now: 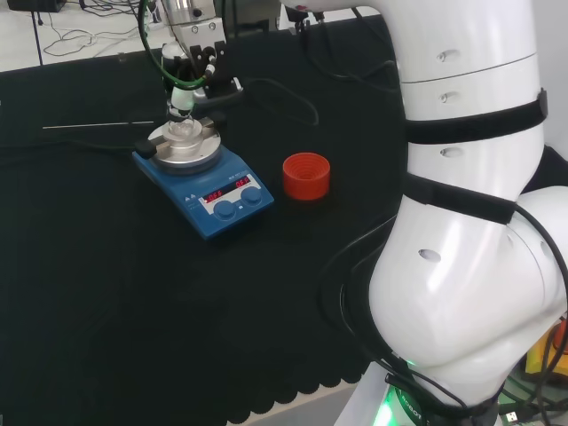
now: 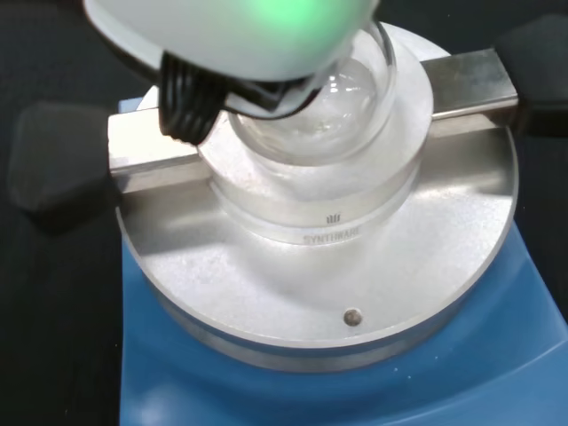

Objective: Place the round-bottom flask on the heater.

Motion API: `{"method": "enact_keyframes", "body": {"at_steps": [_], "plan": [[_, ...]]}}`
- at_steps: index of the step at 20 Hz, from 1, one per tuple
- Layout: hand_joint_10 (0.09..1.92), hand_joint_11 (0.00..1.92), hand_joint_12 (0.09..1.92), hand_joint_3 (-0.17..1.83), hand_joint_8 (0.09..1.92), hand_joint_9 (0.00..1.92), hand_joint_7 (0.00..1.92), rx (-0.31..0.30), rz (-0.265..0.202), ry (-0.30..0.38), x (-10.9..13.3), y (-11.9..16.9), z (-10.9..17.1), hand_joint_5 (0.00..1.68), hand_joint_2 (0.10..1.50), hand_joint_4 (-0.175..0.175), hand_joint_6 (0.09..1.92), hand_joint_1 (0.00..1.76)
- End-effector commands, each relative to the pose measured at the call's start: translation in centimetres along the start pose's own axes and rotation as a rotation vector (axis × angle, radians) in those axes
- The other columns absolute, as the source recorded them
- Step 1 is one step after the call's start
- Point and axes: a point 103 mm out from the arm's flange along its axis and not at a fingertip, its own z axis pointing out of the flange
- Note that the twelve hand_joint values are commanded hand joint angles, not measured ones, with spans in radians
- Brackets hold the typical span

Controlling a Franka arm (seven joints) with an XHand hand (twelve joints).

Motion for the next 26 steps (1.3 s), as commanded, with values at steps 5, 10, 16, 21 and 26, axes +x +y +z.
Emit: {"method": "enact_keyframes", "body": {"at_steps": [5, 10, 16, 21, 26], "plan": [[0.74, 0.09, 1.44, 0.75, 0.61, 0.21, 0.00, 0.070, 0.041, 0.031, -1.0, -0.5, 0.2, 0.41, 0.51, -0.052, 0.68, 1.02], [0.77, 0.01, 1.47, 0.70, 0.43, 0.13, 0.00, 0.075, 0.047, 0.040, -1.3, -1.0, -0.2, 0.31, 0.50, -0.042, 0.31, 0.98], [0.78, 0.00, 1.47, 0.68, 0.40, 0.12, 0.00, 0.034, 0.059, 0.054, -2.2, -2.8, -1.4, 0.29, 0.51, -0.039, 0.18, 0.95], [0.78, 0.00, 1.48, 0.67, 0.44, 0.14, 0.00, -0.007, 0.067, 0.068, -3.3, -5.3, -2.8, 0.30, 0.52, -0.041, 0.13, 0.94], [0.77, 0.02, 1.48, 0.66, 0.50, 0.17, 0.00, -0.030, 0.084, 0.082, -4.3, -8.3, -3.6, 0.31, 0.53, -0.044, 0.10, 0.93]]}}
